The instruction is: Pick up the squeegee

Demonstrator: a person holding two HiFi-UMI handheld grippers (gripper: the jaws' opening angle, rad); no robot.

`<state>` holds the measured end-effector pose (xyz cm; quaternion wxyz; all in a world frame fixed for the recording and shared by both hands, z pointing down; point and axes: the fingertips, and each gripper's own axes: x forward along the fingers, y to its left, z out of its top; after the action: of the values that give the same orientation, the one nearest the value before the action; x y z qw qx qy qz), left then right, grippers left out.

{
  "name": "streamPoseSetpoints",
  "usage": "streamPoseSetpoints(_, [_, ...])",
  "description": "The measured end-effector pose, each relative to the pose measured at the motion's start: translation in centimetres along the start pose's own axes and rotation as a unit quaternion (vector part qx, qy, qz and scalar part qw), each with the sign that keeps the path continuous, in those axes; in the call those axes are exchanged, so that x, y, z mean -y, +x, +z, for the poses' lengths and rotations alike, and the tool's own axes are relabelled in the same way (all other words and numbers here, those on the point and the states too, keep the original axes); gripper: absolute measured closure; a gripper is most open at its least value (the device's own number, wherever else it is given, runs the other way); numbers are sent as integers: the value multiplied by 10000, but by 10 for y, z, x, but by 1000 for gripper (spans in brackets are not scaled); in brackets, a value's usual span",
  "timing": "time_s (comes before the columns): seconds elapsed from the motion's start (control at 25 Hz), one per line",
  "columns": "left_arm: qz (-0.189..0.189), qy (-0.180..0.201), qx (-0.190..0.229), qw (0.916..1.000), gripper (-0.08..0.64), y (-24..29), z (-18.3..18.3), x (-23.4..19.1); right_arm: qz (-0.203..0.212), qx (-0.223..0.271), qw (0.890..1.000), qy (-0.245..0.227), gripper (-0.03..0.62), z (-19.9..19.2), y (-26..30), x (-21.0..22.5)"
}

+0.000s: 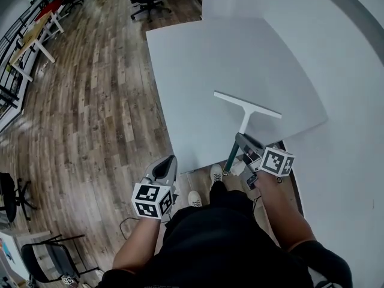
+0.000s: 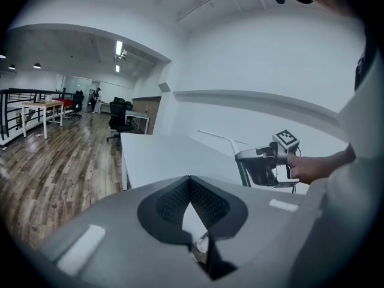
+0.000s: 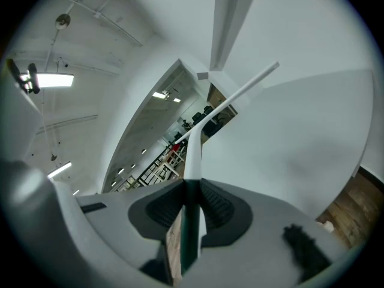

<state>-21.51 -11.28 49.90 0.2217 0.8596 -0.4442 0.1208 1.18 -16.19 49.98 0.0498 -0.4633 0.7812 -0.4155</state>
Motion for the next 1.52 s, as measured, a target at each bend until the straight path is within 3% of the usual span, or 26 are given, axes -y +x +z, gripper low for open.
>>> streamPoseSetpoints(0.52, [-293,35,190,9994,554,5,14,12,13,98,9996,-247,502,8,-15,-29])
streamPoseSetpoints(0.96, [16,20,411,9992,554,18,-3,16,475,-39,9978,-465,502,11,-5,-29])
streamPoseSetpoints(1.2, [283,-100,561,9980,554,50,25,94,786,-286,9942,-670,502,60,-56,1])
streamPoseSetpoints(1.52, [623,-91,661,9958,554,76,15,163,1117,-422,9888,-899,502,70,-106,42])
